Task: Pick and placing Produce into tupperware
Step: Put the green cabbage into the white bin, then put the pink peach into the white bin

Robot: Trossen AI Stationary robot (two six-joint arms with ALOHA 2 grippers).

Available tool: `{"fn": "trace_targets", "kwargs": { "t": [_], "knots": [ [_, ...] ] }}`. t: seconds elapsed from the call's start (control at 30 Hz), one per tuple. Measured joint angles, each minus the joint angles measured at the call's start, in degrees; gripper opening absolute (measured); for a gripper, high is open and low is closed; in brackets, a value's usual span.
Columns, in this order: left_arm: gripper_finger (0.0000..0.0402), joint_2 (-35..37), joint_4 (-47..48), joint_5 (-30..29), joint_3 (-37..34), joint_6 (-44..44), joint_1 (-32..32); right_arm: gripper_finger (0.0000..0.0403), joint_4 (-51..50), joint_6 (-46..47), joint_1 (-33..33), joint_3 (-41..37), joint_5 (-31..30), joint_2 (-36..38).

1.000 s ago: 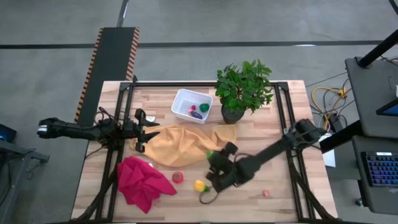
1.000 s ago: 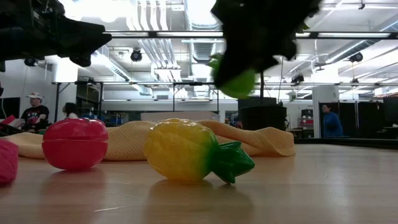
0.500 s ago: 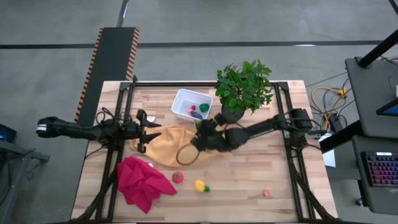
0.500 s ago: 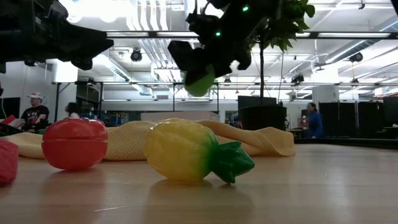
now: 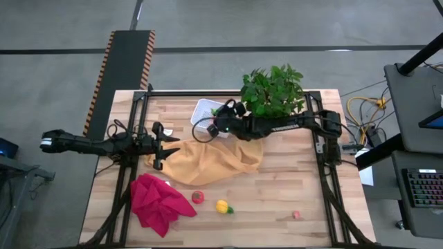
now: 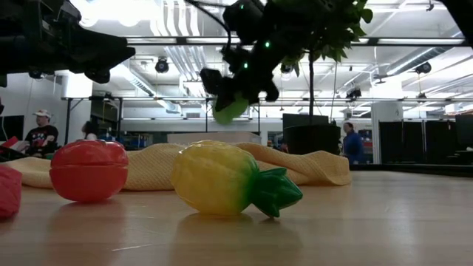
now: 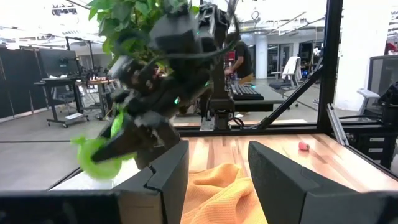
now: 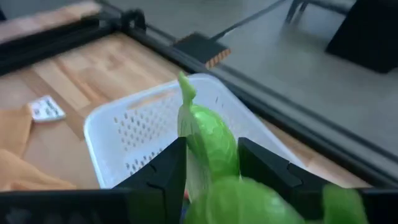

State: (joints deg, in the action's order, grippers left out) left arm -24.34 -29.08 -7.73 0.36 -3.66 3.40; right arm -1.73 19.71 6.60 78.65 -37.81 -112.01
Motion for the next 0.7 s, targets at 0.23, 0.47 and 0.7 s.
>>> {"fn": "trace_targets", "kwargs": {
  "t": [0.23, 0.47, 0.7],
  "knots": [
    [0.0152, 0.0, 0.0, 0.0, 0.0, 0.0, 0.0, 0.0144, 1.4, -0.7, 0.5, 0.0, 2.2, -3.5],
    [0.0152, 0.0, 0.0, 0.0, 0.0, 0.0, 0.0, 0.0189, 1.8, -2.9, -1.7, 0.7, 2.2, -1.7],
    [0.0152, 0.0, 0.0, 0.0, 0.0, 0.0, 0.0, 0.0199, 1.8, -5.9, -8.4, 4.6, 3.8, -0.1]
  ]
}}
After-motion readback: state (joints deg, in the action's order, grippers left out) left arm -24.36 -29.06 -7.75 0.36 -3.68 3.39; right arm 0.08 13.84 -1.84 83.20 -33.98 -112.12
